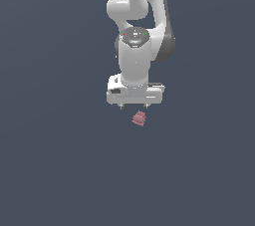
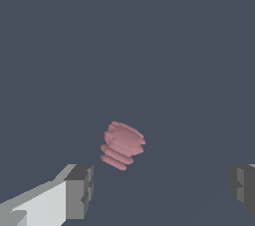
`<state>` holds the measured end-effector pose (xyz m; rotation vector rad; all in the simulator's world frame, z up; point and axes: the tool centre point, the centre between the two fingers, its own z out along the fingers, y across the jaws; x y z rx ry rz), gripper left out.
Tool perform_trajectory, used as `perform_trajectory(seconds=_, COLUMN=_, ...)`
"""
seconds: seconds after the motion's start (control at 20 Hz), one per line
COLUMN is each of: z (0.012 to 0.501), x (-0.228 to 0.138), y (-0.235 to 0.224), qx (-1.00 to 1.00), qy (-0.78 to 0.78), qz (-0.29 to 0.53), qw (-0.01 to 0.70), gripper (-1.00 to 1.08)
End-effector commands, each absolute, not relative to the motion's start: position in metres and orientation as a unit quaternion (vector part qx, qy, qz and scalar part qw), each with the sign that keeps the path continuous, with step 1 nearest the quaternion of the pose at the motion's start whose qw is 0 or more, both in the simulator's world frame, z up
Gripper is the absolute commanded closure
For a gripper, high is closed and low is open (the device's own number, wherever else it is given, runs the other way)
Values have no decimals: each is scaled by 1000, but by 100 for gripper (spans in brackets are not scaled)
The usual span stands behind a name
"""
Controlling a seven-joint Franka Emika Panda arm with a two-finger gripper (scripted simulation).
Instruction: Pick up the object and move it to a goal position.
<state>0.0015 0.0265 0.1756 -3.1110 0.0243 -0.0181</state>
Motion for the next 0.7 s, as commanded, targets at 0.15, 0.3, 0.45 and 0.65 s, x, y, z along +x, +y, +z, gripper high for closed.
perform_trajectory(seconds=0.15, z=176, x=4, y=24, qx=-1000, qy=6, qz=-9, qw=13, gripper=-92)
perform_trajectory(seconds=0.3, z=178, x=10, y=16, qx=-1000, qy=1, qz=-17, qw=7, gripper=-92)
perform_trajectory(seconds=0.45, z=180, x=14, y=11, qx=-1000, qy=-4, qz=-21, qw=3, gripper=-92)
perform_trajectory(seconds=0.65, z=180, x=14, y=11, qx=-1000, qy=-4, qz=-20, qw=4, gripper=-92)
